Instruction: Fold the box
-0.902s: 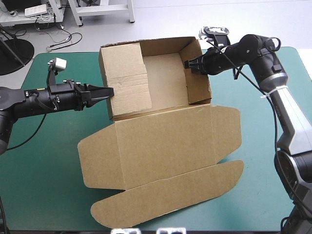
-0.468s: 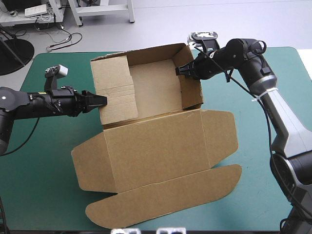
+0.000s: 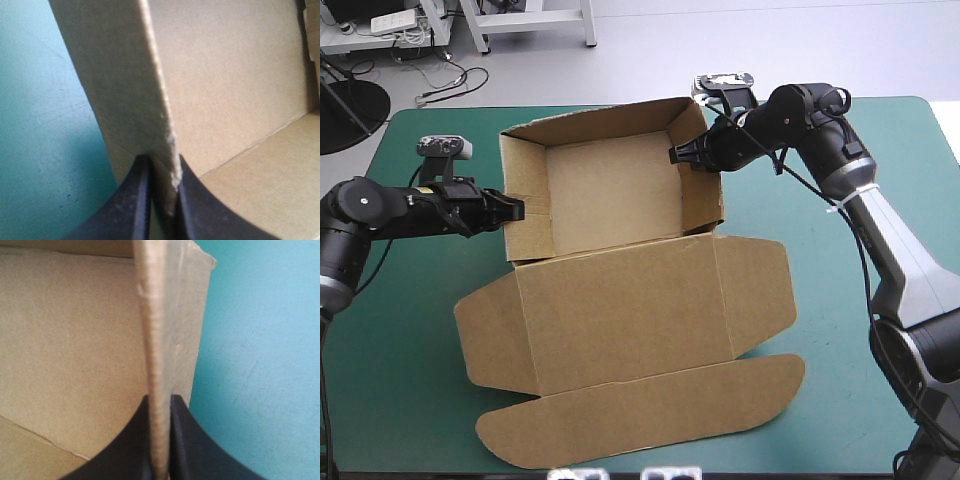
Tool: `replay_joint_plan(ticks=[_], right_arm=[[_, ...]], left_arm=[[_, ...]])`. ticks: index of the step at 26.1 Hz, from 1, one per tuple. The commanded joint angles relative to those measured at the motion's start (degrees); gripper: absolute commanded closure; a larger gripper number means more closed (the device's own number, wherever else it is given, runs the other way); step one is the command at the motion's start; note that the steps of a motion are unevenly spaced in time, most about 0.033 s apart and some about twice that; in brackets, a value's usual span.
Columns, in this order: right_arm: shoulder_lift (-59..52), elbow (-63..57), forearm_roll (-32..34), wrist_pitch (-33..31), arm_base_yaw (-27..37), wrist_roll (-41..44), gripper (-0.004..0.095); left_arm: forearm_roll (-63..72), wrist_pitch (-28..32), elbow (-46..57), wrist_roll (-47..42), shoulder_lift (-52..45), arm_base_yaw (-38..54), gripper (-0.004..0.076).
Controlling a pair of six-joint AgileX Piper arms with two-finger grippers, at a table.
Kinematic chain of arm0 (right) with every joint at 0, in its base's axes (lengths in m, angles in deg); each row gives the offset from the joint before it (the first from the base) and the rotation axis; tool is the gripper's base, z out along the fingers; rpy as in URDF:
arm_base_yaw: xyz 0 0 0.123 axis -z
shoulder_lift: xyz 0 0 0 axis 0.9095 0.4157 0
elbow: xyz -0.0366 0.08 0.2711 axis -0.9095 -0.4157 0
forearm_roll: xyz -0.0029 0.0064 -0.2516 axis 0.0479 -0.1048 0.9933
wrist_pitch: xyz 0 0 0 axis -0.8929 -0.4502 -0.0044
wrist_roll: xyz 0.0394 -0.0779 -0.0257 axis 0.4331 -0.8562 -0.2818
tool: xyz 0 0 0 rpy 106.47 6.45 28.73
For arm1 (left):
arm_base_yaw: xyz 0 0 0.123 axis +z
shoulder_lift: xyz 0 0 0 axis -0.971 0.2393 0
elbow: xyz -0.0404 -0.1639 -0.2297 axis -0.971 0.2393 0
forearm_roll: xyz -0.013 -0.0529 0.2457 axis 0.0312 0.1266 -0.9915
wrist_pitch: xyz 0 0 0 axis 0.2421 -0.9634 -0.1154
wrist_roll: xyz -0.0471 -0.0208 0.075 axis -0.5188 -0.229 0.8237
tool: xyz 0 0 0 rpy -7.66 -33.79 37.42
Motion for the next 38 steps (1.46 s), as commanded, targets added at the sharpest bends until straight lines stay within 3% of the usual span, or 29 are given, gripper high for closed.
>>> replay_joint_plan(ticks=[1, 5, 17, 26, 29, 34, 35, 38], right_arm=[[-3.1, 1.8, -1.8, -2.9, -0.9, 1.3, 0.0911], [-3.3, -0.9, 3.3, -5.2, -0.9, 3.5, 0.0911], [-3.6, -17.0, 2.9, 1.8, -0.9, 5.8, 0.0911], [-3.6, -29.9, 3.3, 19.6, -2.3, 6.7, 0.0910], [-3.6, -29.9, 5.8, 19.0, -2.3, 6.7, 0.0869], [-3.6, -29.8, 7.6, 16.8, -2.3, 6.6, 0.0528], [-3.6, -29.8, 7.8, 16.8, -2.3, 6.6, 0.0450], [-3.6, -28.8, 11.0, 15.7, -2.3, 6.6, 0.0436]], left_arm=[[5.2, 3.9, -1.9, -1.0, -1.0, -4.0, 0.0734], [1.6, 6.8, -1.9, -3.1, -0.1, -8.0, 0.0734], [-23.1, 7.6, -1.9, -21.7, 11.7, -17.6, 0.0734], [-26.2, 6.5, -1.9, -21.9, 20.3, -20.2, 0.0733], [-26.6, 5.4, -2.5, -21.2, 21.3, -20.2, 0.0727], [-27.0, 3.5, -3.5, -16.4, 21.5, -20.2, 0.0601], [-27.0, 3.9, -3.7, -16.3, 21.5, -20.2, 0.0535], [-27.8, 3.9, -4.1, -16.3, 21.4, -20.2, 0.0343]])
